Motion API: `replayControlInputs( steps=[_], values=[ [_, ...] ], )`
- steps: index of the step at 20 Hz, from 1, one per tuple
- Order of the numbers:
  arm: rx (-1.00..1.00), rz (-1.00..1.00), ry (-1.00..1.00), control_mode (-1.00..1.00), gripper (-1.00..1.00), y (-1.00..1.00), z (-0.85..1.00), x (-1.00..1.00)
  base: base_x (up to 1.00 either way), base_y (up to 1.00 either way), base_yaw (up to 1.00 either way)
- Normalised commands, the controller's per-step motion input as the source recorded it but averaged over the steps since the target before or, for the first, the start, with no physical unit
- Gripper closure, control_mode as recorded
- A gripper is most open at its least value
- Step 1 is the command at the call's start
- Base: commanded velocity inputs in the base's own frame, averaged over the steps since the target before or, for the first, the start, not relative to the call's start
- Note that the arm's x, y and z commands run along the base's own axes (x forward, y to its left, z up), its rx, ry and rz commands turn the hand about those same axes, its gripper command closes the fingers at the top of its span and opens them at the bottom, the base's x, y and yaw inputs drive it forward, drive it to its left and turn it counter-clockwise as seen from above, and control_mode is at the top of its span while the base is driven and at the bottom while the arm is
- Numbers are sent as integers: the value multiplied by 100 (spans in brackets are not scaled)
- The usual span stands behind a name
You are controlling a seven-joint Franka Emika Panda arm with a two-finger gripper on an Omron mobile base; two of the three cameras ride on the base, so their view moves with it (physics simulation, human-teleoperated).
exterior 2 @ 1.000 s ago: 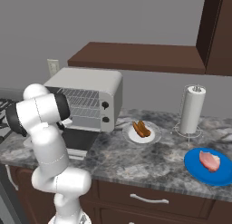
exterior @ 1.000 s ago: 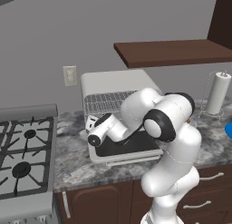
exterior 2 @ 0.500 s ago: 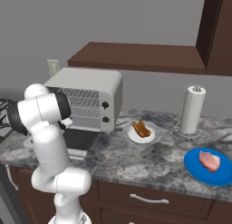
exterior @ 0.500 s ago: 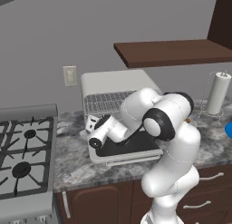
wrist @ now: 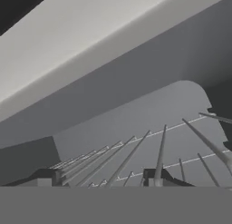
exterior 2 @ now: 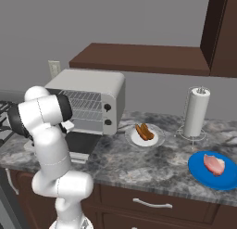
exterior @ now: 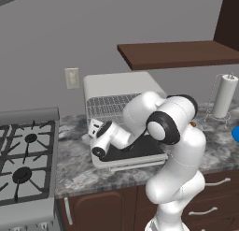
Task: Open the toaster oven door. Place the hotdog bun on the top rack in the toaster oven and place the steak on the bottom rack.
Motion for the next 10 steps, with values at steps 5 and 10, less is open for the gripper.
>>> replayControlInputs(
  steps=[5,10],
  values=[
    [0,0,-6,-100,100,23,29,0,0,0,0],
    [1,0,-7,-100,100,25,30,0,0,0,0]
  ],
)
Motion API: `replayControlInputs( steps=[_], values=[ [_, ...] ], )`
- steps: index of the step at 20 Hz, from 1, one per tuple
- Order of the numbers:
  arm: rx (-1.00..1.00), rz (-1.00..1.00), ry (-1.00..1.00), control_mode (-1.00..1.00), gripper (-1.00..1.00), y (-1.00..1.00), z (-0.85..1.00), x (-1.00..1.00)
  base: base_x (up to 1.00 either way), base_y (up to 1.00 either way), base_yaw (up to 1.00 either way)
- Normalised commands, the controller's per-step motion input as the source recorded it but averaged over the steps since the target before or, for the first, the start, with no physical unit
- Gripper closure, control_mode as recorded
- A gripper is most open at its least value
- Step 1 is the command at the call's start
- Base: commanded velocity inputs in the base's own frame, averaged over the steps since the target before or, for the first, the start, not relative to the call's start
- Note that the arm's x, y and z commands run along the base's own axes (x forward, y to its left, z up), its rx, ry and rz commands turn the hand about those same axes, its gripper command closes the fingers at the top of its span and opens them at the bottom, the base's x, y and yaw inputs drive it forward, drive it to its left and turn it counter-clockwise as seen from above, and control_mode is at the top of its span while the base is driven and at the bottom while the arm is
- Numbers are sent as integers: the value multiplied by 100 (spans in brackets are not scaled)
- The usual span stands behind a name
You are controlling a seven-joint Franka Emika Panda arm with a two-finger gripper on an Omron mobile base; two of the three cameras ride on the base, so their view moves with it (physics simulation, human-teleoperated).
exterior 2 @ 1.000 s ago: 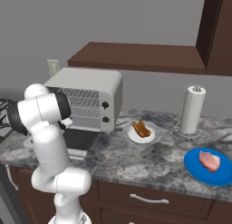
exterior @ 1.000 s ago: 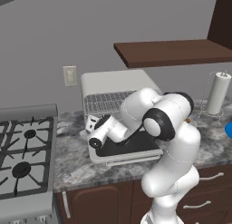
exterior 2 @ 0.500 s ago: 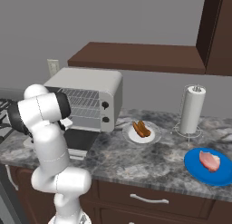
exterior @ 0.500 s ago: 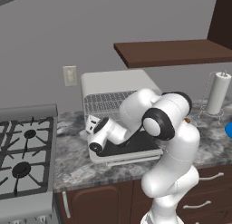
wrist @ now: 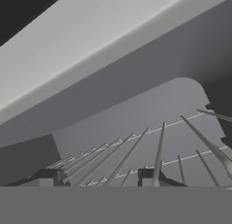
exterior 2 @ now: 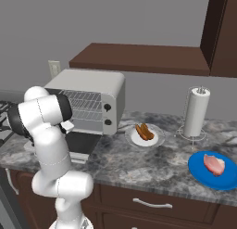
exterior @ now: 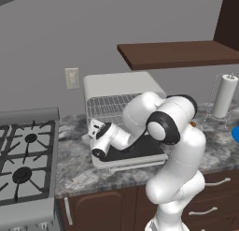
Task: Open the toaster oven door. Place the hotdog bun on the top rack in the toaster oven and place the steak on the bottom rack.
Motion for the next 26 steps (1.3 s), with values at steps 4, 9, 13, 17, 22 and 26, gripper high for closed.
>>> replayControlInputs(
  steps=[4,9,13,17,22,26],
  values=[
    [3,0,-5,-100,100,28,28,-9,0,0,0],
    [5,0,0,-100,100,29,29,-15,0,0,0],
    [3,0,0,-100,100,28,34,-14,0,0,0],
    [3,0,0,-100,100,31,34,-16,0,0,0],
    [5,0,4,-100,100,33,30,-25,0,0,0],
    [5,0,7,-100,100,32,23,-32,0,0,0]
  ],
)
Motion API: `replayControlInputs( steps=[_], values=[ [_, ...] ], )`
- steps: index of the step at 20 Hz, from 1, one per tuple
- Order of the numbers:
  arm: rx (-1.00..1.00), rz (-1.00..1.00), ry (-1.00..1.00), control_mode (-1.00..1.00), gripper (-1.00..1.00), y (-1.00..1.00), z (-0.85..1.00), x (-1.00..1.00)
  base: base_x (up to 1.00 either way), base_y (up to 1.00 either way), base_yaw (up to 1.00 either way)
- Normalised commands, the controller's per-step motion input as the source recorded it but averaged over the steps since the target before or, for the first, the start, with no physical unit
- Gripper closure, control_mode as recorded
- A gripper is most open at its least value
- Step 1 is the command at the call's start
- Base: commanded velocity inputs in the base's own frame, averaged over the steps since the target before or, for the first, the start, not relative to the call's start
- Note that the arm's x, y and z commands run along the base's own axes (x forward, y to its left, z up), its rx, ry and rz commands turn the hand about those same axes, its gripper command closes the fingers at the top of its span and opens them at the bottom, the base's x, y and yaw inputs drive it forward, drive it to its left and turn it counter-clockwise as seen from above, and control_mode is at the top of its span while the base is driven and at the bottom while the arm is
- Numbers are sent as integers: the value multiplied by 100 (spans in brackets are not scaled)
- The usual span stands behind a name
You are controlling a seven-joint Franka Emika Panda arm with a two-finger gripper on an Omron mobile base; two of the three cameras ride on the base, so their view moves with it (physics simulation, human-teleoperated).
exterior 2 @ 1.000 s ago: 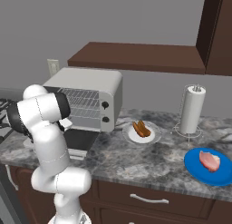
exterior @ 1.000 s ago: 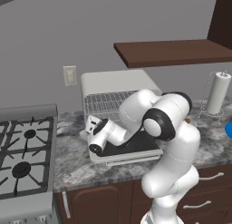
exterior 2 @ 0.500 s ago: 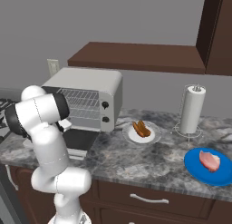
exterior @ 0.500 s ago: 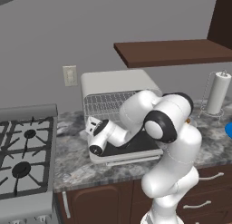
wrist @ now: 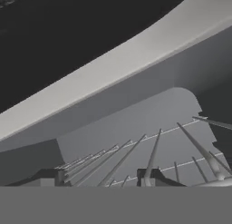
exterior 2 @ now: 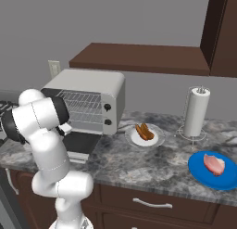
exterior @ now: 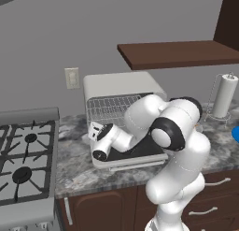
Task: Open the toaster oven door. Place the hotdog bun on the top rack in the toaster oven and place the steak on the bottom rack.
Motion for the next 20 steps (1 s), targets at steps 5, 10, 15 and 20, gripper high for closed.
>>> replayControlInputs(
  steps=[5,10,15,20],
  values=[
    [6,0,10,-100,100,30,17,-37,0,0,0],
    [6,0,7,-100,100,30,13,-40,0,0,0],
    [6,0,5,-100,100,30,11,-44,0,0,0],
    [6,0,3,-100,100,30,8,-49,0,0,0]
  ],
)
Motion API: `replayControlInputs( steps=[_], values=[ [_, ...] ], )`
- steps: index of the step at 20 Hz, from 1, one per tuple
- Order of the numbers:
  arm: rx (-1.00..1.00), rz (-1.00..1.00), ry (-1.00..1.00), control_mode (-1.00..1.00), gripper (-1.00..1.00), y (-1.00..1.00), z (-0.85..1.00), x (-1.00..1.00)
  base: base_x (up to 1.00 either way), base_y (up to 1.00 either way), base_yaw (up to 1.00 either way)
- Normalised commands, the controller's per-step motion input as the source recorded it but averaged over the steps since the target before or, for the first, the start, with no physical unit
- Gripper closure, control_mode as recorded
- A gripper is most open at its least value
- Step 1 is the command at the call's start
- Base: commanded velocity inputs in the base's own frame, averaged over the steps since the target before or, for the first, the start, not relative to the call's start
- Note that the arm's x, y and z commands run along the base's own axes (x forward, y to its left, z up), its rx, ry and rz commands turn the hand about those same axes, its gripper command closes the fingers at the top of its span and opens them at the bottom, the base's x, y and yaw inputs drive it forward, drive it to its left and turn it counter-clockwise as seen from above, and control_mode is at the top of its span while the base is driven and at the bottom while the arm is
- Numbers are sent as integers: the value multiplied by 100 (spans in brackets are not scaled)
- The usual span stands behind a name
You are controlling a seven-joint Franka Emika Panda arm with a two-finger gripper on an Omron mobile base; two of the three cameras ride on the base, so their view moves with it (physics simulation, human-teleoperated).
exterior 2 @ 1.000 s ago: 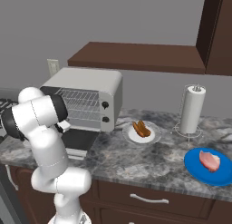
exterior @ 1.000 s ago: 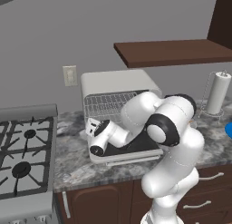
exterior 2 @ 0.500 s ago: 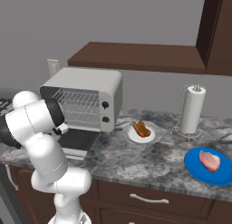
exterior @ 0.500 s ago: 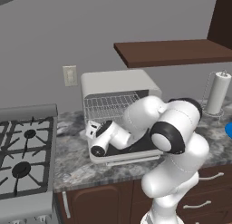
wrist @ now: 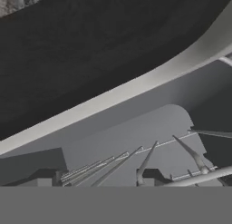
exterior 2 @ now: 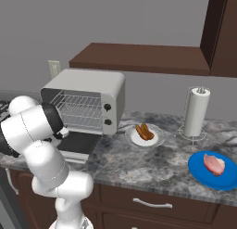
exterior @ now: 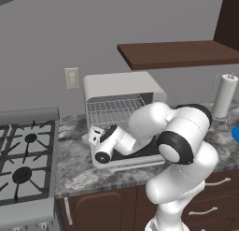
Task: Open the toaster oven door. Place the hotdog bun on the top rack in the toaster oven and place the steak on the bottom rack.
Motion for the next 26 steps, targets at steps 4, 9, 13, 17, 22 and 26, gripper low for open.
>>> replayControlInputs(
  steps=[4,9,13,17,22,26],
  values=[
    [6,0,4,-100,100,29,6,-50,0,0,0],
    [5,0,6,-100,100,28,5,-54,0,0,0],
    [4,-1,7,-100,100,27,1,-56,0,0,0],
    [4,-2,6,-100,100,25,0,-60,0,0,0],
    [4,-2,5,-100,100,25,0,-60,0,0,0],
    [3,-3,4,-100,100,25,0,-60,0,0,0]
  ],
)
